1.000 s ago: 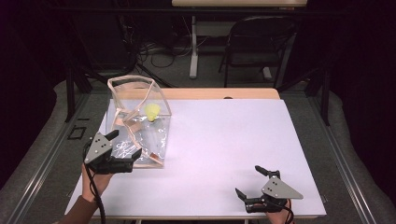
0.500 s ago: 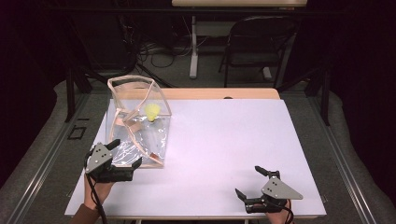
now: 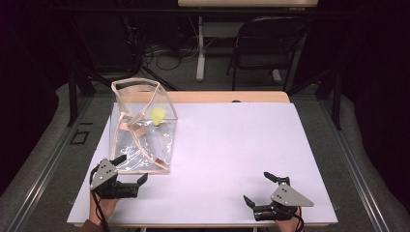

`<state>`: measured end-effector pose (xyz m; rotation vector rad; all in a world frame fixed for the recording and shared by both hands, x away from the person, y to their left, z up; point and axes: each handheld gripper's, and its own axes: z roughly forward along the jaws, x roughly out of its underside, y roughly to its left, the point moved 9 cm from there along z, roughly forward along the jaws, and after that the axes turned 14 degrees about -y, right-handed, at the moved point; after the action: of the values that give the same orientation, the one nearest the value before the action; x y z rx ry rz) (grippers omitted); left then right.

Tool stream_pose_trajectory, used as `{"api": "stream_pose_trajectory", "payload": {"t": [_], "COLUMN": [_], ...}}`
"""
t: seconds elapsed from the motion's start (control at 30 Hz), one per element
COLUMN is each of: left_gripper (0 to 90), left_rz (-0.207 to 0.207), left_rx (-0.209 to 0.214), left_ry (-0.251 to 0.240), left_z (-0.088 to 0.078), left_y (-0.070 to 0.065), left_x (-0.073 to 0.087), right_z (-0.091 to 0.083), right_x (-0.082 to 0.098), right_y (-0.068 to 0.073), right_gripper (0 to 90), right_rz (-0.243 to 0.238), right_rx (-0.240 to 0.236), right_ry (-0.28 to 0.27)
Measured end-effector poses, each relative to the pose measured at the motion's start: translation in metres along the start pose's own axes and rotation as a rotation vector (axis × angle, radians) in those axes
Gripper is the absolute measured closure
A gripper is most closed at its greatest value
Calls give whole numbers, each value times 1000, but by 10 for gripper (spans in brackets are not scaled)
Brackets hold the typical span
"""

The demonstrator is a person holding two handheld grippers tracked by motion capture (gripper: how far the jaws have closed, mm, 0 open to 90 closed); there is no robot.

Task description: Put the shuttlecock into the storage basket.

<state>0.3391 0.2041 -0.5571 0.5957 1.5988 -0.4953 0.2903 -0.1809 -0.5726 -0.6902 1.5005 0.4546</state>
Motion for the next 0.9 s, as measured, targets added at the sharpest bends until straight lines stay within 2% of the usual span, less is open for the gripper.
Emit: {"api": "stream_pose_trajectory", "payload": {"t": [0.2, 0.33, 0.43, 0.53, 0.67, 0.9], "left_gripper": [0, 0, 0, 0, 0, 0], "left_rz": [-6, -12, -25, 3, 4, 19], "left_rx": [14, 15, 35, 39, 55, 58], "left_ry": [3, -12, -3, 2, 14, 11], "left_z": [-1, -3, -3, -2, 1, 1], "left_y": [-7, -11, -16, -19, -21, -22], "left_x": [13, 22, 29, 33, 37, 36], "right_z": [0, 0, 0, 1, 1, 0], "right_x": [0, 1, 1, 2, 1, 1], "right_y": [0, 1, 1, 1, 2, 1], "right_gripper": [9, 9, 9, 9, 6, 0], "right_rz": [1, 5, 5, 2, 0, -1], "right_rx": [-1, -3, -4, -6, -6, -6], "right_ry": [2, 3, 6, 6, 5, 7]}}
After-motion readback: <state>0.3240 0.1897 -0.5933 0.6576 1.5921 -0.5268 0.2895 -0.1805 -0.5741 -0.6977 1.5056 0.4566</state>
